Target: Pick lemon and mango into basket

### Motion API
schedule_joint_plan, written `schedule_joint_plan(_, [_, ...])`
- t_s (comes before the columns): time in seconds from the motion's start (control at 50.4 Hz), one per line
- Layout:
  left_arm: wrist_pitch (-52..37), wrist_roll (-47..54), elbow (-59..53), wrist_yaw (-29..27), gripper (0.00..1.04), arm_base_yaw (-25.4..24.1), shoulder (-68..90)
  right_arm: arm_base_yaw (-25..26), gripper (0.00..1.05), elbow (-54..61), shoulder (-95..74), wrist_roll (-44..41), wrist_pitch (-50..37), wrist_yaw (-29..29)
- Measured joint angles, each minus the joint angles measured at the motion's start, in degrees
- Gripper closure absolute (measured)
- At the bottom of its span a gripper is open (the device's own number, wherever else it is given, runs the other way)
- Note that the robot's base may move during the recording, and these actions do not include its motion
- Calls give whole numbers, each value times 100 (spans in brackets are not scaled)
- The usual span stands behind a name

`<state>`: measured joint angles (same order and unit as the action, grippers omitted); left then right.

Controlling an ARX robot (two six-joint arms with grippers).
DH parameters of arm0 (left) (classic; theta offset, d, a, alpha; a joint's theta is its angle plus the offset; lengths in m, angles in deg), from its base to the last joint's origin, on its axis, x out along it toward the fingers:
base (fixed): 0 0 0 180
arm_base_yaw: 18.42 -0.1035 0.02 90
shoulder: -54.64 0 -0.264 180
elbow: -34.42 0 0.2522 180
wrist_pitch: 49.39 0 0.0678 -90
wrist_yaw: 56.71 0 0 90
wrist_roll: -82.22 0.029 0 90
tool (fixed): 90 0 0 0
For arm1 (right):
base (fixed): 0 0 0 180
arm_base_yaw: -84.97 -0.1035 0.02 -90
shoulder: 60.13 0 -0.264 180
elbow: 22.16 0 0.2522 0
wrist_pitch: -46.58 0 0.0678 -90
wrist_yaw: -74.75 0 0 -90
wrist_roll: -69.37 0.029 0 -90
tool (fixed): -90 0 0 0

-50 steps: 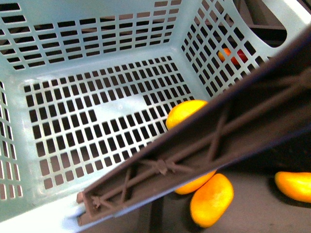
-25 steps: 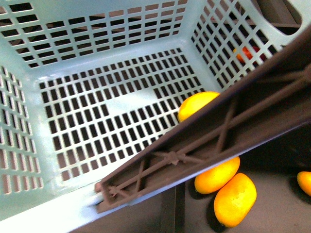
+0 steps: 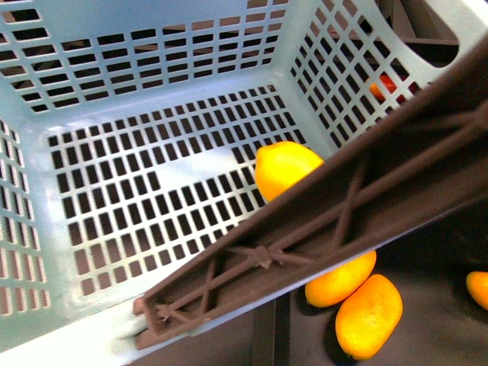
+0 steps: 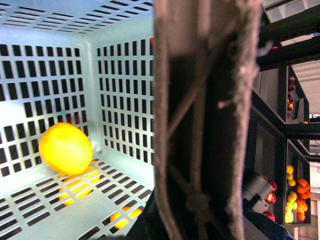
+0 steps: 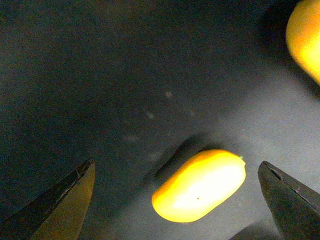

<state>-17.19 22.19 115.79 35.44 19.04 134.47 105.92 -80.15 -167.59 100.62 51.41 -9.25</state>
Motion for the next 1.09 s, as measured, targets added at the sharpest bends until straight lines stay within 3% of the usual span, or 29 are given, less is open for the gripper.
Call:
schedule_joint_plan(0.278, [0,0,0,15,101,0,0,-297,9,42,-951,1239,-221,94])
schedule_joint_plan(1.092, [0,0,0,17,101,0,0,-254,9,140,-1856,1751,-496,273])
